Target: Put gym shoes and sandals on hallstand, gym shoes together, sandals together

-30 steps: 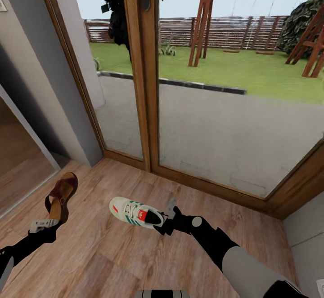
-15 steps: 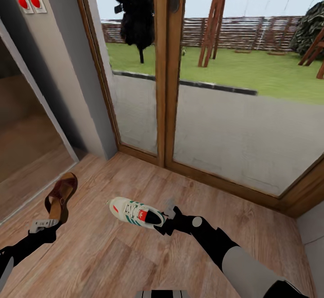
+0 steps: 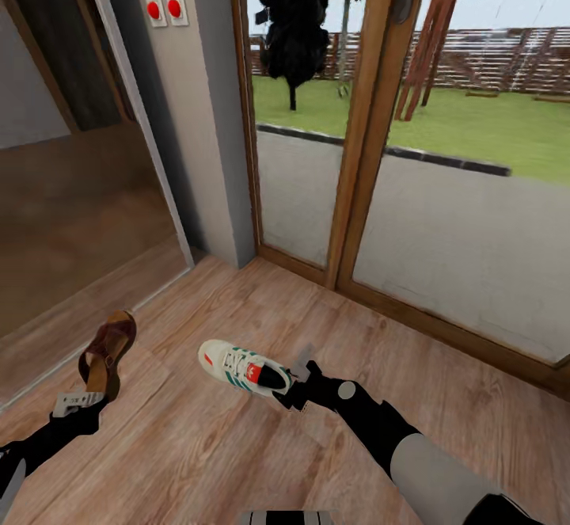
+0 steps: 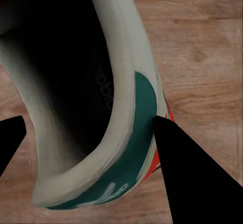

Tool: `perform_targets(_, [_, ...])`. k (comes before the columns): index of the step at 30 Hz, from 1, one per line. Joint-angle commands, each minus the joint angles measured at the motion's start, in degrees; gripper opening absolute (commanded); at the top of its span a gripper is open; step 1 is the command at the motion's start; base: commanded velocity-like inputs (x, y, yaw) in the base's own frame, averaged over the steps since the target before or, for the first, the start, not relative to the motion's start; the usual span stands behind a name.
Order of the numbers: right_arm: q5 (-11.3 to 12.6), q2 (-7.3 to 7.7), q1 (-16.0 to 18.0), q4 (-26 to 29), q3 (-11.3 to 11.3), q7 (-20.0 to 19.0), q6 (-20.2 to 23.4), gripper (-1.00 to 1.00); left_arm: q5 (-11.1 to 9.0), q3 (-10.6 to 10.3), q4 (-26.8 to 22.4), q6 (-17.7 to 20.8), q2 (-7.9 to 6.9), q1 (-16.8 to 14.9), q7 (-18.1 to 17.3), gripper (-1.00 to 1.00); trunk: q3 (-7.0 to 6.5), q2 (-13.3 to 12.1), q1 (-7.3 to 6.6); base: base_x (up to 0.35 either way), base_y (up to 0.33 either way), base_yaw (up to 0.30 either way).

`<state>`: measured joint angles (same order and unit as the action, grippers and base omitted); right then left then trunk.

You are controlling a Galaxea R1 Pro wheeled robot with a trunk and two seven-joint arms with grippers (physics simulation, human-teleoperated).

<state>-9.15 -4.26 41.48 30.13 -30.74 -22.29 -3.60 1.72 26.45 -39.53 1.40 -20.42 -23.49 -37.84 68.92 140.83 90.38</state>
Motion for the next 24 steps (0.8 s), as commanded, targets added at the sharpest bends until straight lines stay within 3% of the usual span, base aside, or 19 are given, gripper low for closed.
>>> perform_targets(1, [0.0, 0.01, 0.0, -0.1, 0.0, 2.2, -0.4, -1.0, 0.1, 0.3, 0.5, -0.4, 0.32, -0.1, 0.7, -1.0, 0.04, 0.0, -0.02, -0.03, 0.053, 0.278])
perform_targets(5, [5.2, 0.03, -2.0, -0.4, 0.0, 11.5, -0.6, -1.0, 0.3, 0.2, 1.4, -4.4, 2.05, 0.0, 5.0, -1.0, 0.04, 0.0, -0.02, -0.011, 0.02, 0.278])
perform_targets(7, [8.4, 0.08, -4.3, -0.4, 0.0, 17.7, -3.2, -1.0, 0.3, 0.2, 2.5, -7.4, 3.26, 0.4, 6.6, -1.0, 0.04, 0.0, -0.02, -0.003, 0.005, 0.277])
perform_targets(9, [9.8, 0.25, -6.8, -0.6, 0.0, 23.7, -7.6, -1.0, 0.4, 0.2, 3.5, -9.4, 4.56, 1.1, 7.4, -1.0, 0.04, 0.0, -0.02, -0.001, 0.002, 0.277])
perform_targets(13, [10.4, 0.33, -11.2, -0.7, 0.0, 32.1, -13.6, -1.0, 0.5, 0.2, 4.2, -11.5, 6.57, 2.3, 8.3, -1.0, 0.04, 0.0, -0.02, -0.001, 0.001, 0.277])
perform_targets(16, [10.7, 0.26, -16.1, -0.8, -0.1, 43.3, -18.8, -1.0, 0.4, 0.1, 4.5, -15.1, 8.4, 4.5, 12.3, -1.0, 0.04, 0.0, -0.02, 0.0, 0.0, 0.278])
perform_targets(21, [10.9, 0.37, -19.5, -3.7, -0.1, 50.1, -24.3, -1.0, 0.2, 0.1, 4.2, -18.5, 10.91, 7.8, 17.6, -1.0, 0.04, 0.0, -0.02, 0.0, 0.0, 0.278])
perform_targets(24, [11.0, 0.47, -19.8, -5.8, 0.0, 50.6, -26.8, -1.0, 0.1, 0.2, 4.0, -18.8, 11.14, 8.7, 18.2, -1.0, 0.04, 0.0, -0.02, 0.0, 0.0, 0.278])
